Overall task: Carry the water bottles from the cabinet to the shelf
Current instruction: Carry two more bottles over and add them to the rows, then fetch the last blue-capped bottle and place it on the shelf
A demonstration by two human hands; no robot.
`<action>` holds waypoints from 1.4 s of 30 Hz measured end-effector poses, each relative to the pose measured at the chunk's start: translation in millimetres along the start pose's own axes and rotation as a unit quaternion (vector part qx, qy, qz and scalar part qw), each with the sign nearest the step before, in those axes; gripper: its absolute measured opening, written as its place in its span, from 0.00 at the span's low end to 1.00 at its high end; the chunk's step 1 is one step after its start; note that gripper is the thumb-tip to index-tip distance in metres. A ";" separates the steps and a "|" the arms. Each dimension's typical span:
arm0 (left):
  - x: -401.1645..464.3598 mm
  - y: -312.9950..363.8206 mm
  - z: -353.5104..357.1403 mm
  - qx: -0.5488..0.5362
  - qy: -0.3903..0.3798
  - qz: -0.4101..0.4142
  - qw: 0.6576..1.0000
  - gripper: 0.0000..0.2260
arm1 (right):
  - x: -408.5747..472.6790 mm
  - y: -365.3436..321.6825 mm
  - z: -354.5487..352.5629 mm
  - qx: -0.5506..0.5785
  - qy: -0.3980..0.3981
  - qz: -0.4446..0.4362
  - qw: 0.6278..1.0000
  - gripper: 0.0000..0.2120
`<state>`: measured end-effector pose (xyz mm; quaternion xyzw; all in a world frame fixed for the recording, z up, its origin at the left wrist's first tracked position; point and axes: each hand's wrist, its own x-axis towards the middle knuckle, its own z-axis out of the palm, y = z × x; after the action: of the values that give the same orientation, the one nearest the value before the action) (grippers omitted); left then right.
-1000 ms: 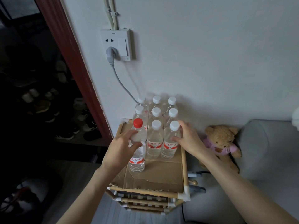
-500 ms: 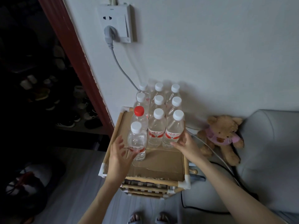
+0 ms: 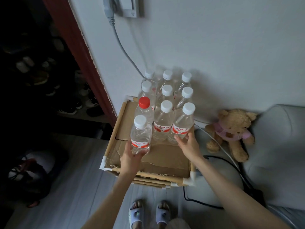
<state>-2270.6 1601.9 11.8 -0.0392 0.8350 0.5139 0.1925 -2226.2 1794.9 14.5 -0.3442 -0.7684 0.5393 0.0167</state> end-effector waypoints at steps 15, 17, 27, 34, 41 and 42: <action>4.4 -10.1 -30.0 0.209 -0.068 0.143 0.965 0.33 | -11.7 18.5 11.7 -0.021 0.000 -0.006 1.000 0.42; -0.6 -10.0 -37.2 0.166 -0.076 0.130 0.974 0.16 | -24.7 15.9 13.2 -0.049 0.007 0.004 0.999 0.45; -90.8 -78.9 -67.2 0.334 0.034 0.182 0.924 0.32 | -97.1 23.1 10.4 -0.330 -0.193 -0.187 0.905 0.35; -199.5 -98.4 -135.3 0.390 0.167 0.049 0.904 0.36 | -167.1 -49.6 66.9 -0.345 -0.324 -0.424 0.772 0.37; -351.5 -131.1 -216.0 0.388 0.350 -0.067 0.850 0.34 | -289.0 -110.5 159.4 -0.357 -0.378 -0.608 0.600 0.37; -379.6 -141.0 -223.7 0.377 0.375 -0.090 0.842 0.34 | -315.5 -113.2 173.0 -0.350 -0.390 -0.624 0.580 0.37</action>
<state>-1946.1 1290.3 119.2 -0.2286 0.9656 0.0862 -0.0894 -2112.1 1460.5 146.4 0.4843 -0.8555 0.1675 -0.0744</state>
